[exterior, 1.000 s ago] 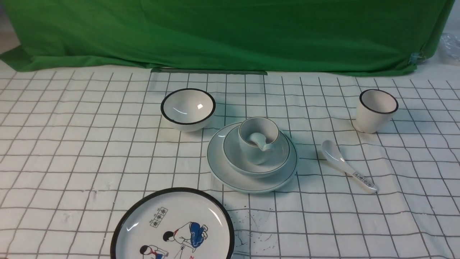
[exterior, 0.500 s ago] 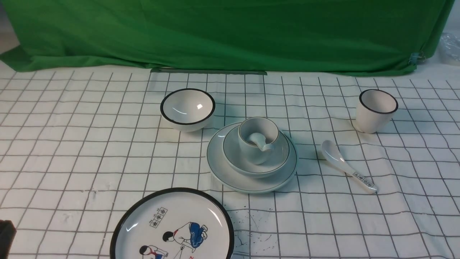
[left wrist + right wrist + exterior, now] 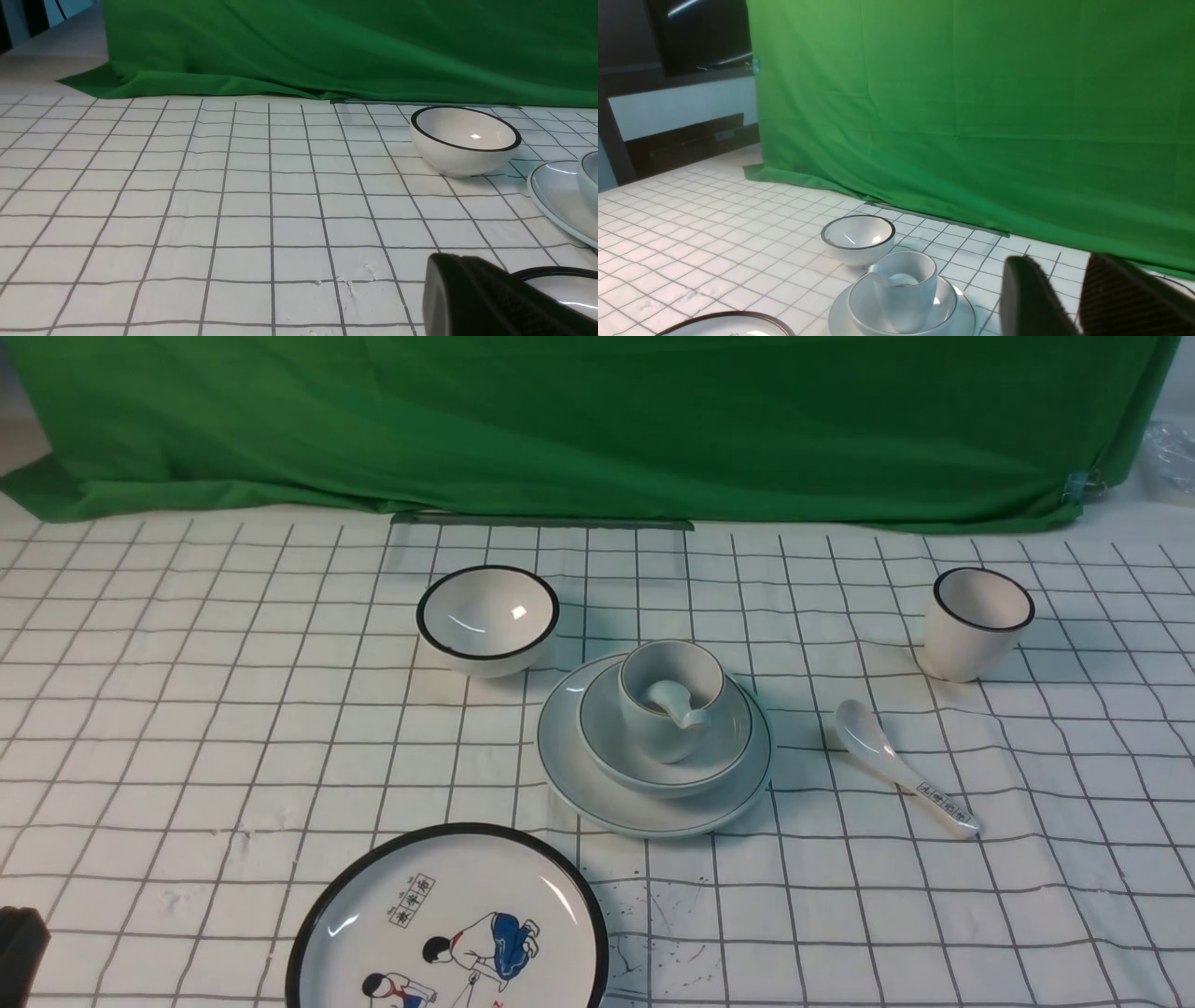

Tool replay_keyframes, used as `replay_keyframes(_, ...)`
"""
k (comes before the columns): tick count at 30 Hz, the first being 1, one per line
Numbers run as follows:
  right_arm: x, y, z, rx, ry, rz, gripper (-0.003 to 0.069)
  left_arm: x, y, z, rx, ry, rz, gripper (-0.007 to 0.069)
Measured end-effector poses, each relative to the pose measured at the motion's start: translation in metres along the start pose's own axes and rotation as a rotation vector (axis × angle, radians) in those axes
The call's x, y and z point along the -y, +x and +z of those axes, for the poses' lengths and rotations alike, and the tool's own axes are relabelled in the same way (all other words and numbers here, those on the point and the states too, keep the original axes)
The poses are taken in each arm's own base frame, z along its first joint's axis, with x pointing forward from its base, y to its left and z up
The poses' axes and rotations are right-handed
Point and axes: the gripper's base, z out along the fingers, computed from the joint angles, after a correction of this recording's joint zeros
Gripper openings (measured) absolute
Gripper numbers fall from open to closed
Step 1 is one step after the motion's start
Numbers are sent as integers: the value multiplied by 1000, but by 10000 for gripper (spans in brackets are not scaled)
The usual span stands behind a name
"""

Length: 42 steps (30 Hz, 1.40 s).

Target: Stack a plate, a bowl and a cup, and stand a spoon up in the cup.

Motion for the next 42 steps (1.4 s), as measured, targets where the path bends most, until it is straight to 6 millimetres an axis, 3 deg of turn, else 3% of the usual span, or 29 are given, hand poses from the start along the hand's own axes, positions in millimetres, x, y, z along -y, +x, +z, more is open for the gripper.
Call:
replay_keyframes(12,0,1,0,-8,3,-25,236,0,0,0,0,0,0,1)
replay_keyframes(17,-4,6,0,-50,-37,97,237,0,0,0,0,0,1,1)
replay_keyframes(25,-9,7,0,-52,-97,44,237,0,0,0,1,-3,15,1)
replay_keyframes(32,-7,9,-2,-39,-53,-55,237,0,0,0,2,-4,18,1)
replay_keyframes(35,-1,18,-2,-52,77,-88,238,0,0,0,2,-4,18,1)
replay_keyframes(38,10,43,0,-128,266,-111,238,0,0,0,2,-4,18,1)
replay_keyframes(42,24,100,-4,-297,477,-97,238,0,0,0,1,-4,18,1)
